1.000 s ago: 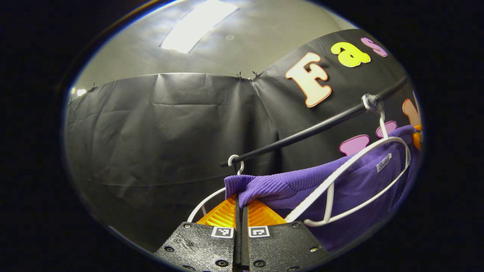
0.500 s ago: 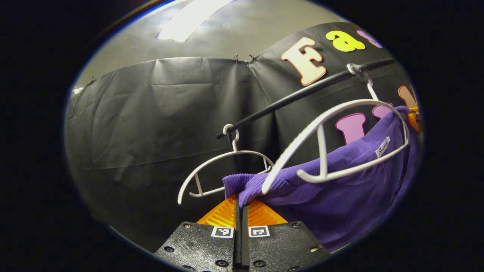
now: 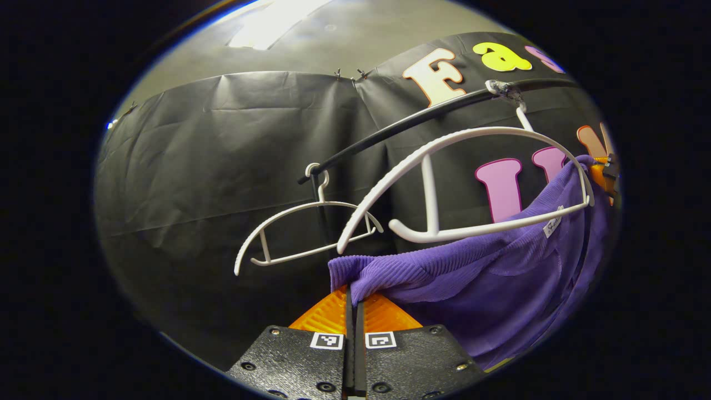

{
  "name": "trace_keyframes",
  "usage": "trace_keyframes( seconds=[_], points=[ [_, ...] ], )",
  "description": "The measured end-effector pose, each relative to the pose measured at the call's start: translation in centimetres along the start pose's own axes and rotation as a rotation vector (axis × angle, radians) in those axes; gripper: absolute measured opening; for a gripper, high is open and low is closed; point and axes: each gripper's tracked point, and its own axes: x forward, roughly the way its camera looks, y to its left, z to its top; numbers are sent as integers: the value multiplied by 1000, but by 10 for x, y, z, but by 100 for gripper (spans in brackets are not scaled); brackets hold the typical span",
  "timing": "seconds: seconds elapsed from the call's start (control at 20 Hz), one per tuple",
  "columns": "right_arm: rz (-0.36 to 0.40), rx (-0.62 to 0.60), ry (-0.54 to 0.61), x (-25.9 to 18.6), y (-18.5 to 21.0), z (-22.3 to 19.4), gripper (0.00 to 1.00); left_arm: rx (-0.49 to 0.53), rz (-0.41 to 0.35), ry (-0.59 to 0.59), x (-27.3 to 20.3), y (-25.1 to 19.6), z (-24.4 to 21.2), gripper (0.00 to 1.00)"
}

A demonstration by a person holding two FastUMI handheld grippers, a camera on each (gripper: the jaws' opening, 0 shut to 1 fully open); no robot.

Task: Grasp the clothes on the hanger with both hands and then place them into the laundry hamper below.

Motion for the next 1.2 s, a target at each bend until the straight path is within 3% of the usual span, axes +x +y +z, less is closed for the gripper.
trace_keyframes(
  seconds=[0.75, 1.2],
  points=[
    [-61, -37, 139, -11, -41, -75, 1, 3, -134, 29, -7, -58, -8, 0],
    [17, -34, 204, -46, -15, -100, 1, 2, -251, 68, -20, -103, -22, 0]
  ],
)
